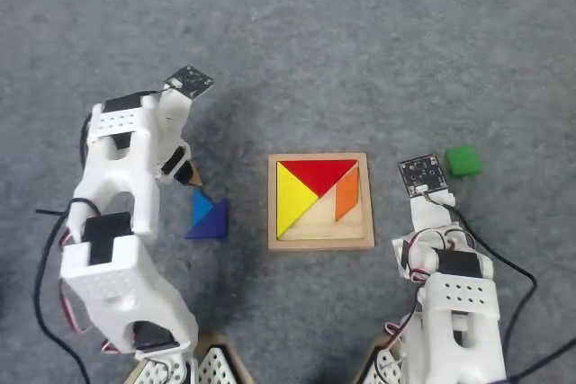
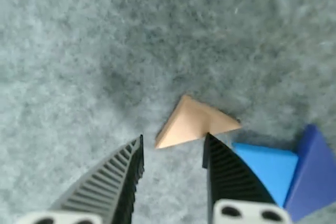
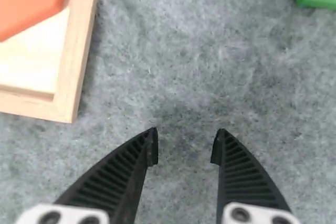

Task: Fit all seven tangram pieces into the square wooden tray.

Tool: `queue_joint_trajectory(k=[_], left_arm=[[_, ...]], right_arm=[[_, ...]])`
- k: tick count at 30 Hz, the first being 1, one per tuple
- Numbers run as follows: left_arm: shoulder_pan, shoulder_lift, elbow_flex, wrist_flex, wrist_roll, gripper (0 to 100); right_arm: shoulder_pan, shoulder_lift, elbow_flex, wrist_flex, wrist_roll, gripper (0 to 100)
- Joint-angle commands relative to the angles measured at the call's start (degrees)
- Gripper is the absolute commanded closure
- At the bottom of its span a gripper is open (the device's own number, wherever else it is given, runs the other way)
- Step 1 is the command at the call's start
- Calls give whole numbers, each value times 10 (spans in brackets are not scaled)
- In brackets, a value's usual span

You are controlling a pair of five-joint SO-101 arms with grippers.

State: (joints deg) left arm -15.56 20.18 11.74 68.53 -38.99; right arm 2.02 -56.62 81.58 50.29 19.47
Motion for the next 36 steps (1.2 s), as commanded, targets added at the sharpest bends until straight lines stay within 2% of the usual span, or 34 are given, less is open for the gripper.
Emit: queue_joint_trajectory(k=[1, 6, 10, 14, 18, 23, 31, 36], left_arm=[[32, 4, -12, -19, -4, 773], [52, 5, -27, -17, 0, 767], [61, 5, -49, -14, 38, 768], [57, 5, -58, -3, 35, 768], [54, 5, -67, 52, -17, 768], [48, 5, -79, 126, -132, 764], [47, 13, -92, 98, -142, 731], [40, 69, -185, 123, -143, 731]], right_arm=[[-4, -11, -16, -5, 5, 805], [-4, -11, -16, -5, 5, 805], [-4, -11, -16, -5, 5, 805], [-4, -11, -16, -5, 5, 805], [-4, -11, -16, -5, 5, 805], [-4, -11, -16, -5, 5, 805], [-4, -11, -16, -5, 5, 805], [-4, -11, -16, -5, 5, 805]])
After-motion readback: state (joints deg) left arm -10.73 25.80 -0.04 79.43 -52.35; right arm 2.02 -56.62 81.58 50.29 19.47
